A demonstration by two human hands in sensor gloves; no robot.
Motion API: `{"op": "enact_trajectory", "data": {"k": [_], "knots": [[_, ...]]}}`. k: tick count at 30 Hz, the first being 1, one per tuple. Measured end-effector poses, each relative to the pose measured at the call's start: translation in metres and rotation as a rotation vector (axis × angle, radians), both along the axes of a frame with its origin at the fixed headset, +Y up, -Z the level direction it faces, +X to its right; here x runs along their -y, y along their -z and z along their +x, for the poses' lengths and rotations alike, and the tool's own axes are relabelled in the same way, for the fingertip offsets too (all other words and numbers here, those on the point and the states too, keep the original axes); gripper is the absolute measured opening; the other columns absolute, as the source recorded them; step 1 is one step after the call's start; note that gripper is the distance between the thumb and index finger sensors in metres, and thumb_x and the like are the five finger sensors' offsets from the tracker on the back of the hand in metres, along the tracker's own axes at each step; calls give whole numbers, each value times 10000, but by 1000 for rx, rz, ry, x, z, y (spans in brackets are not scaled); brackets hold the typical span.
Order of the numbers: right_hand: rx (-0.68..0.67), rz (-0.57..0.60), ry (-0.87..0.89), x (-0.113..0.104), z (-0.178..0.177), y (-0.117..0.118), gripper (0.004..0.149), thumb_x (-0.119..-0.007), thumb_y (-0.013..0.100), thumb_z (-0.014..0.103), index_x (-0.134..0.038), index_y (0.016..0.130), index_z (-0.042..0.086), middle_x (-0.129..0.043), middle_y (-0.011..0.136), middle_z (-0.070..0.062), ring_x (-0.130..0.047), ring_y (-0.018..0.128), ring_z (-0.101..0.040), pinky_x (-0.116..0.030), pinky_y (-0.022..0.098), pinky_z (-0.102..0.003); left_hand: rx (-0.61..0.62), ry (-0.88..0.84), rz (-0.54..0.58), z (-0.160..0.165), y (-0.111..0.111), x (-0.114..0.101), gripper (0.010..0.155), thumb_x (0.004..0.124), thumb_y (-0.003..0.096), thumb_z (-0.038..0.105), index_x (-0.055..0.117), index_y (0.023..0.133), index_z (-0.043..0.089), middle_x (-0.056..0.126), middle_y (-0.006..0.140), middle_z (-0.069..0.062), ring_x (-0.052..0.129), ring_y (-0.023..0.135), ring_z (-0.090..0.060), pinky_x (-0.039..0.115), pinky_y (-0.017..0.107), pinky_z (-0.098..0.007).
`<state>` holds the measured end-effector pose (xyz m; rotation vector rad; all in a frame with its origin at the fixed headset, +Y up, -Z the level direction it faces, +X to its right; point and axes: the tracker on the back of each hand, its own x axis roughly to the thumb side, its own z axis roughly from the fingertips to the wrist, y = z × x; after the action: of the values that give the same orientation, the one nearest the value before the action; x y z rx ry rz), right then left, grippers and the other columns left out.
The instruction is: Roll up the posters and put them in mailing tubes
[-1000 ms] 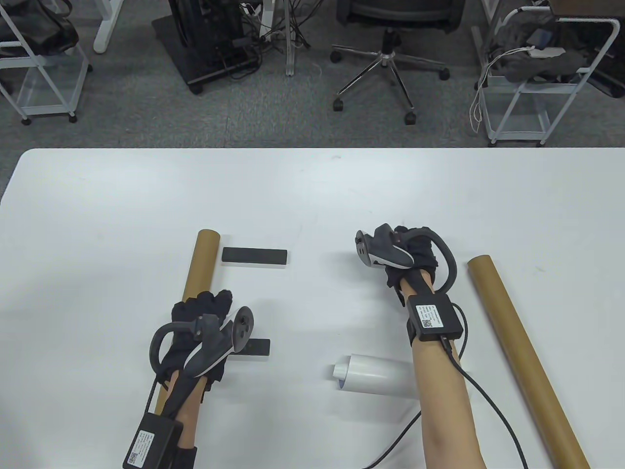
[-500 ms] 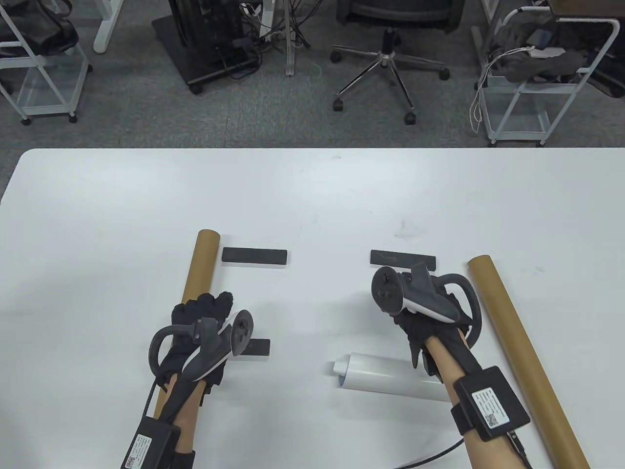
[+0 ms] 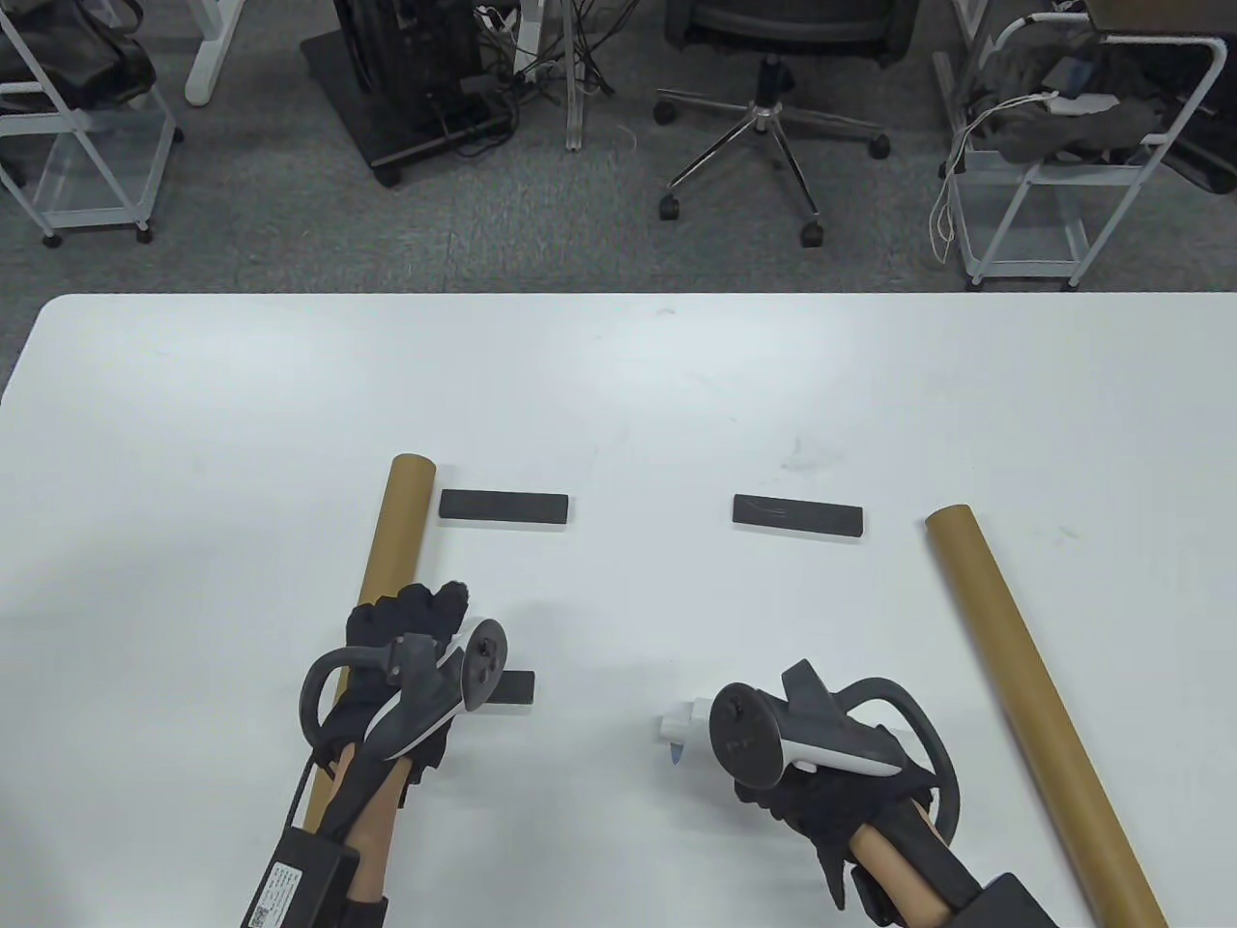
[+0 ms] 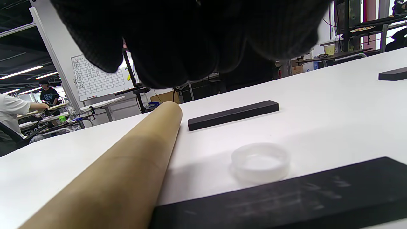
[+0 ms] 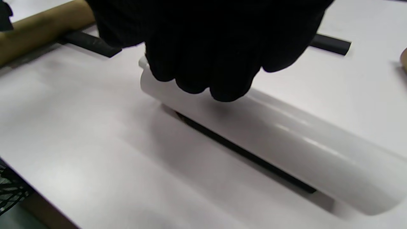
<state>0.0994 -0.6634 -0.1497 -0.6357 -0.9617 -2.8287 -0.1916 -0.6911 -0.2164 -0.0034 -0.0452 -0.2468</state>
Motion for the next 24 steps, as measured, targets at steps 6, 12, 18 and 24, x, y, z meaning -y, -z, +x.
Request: {"op": "enact_trajectory", "data": {"k": [6, 12, 18, 24], "knots": [[-11, -142, -32, 28, -4, -1, 482, -657, 532, 386, -739, 949, 157, -855, 953, -103, -908, 844, -361, -675, 692, -595, -14, -5, 2, -3, 2, 0, 621, 719, 479, 496, 686, 1061, 284, 832, 992, -6, 916, 836, -258, 711, 765, -555], [-13, -113, -172, 46, -4, 7, 536, -658, 530, 391, -684, 1000, 133, -791, 1026, -132, -856, 904, -395, -646, 705, -610, -20, -5, -1, -5, 2, 0, 619, 718, 479, 497, 688, 1060, 285, 831, 994, -6, 916, 838, -256, 710, 765, -555], [-10, 57, -242, 54, 4, 18, 717, -700, 499, 401, -483, 1097, 71, -582, 1139, -208, -689, 1007, -471, -563, 722, -658, -23, -7, -2, -5, 3, 0, 621, 719, 478, 497, 686, 1061, 285, 830, 997, -11, 916, 838, -258, 710, 765, -556], [-83, 104, -370, 80, 9, 20, 887, -766, 415, 458, -371, 1095, 49, -503, 1141, -216, -667, 1012, -460, -555, 728, -652, -21, -8, 0, -6, 2, 1, 620, 720, 478, 496, 687, 1060, 285, 828, 999, -7, 915, 840, -258, 711, 765, -555]]}}
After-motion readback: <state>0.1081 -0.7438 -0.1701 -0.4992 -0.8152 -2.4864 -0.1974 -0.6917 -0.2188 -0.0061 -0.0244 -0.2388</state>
